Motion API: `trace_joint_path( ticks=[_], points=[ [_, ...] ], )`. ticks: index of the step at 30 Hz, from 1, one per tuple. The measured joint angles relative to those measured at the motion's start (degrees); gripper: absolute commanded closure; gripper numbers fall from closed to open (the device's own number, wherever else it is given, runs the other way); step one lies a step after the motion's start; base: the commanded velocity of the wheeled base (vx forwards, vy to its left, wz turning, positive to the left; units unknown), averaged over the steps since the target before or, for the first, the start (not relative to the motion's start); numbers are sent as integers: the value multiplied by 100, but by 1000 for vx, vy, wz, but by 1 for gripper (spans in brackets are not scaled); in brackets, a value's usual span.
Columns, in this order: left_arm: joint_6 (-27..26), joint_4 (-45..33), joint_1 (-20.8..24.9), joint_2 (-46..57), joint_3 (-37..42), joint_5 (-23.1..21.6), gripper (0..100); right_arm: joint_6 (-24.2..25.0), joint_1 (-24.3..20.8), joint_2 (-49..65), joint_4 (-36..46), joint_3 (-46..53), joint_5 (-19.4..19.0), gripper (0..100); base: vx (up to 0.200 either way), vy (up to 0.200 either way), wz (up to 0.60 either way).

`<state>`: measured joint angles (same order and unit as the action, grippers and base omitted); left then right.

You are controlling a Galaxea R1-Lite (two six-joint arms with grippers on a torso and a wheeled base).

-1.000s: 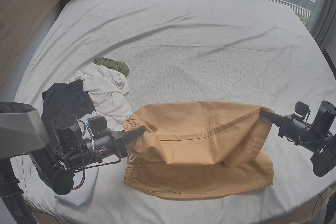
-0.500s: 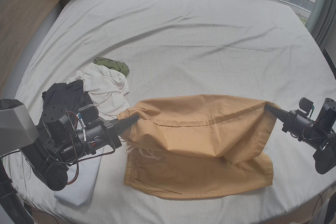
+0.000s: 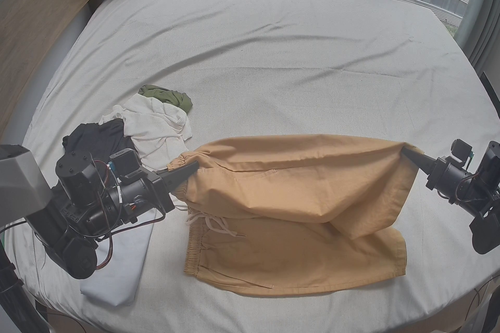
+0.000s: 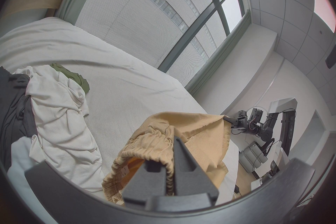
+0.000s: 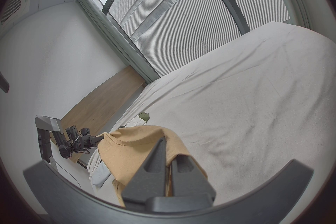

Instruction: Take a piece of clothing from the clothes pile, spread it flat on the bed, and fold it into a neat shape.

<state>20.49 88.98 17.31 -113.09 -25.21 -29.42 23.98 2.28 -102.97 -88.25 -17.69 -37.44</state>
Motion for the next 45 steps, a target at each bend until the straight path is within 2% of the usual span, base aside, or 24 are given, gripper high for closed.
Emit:
trace_joint_path(
  ticks=[45],
  points=[
    [33,0,-95,535,-107,-4,100,35,321,418,4,-457,-13,100,0,0,0]
  ],
)
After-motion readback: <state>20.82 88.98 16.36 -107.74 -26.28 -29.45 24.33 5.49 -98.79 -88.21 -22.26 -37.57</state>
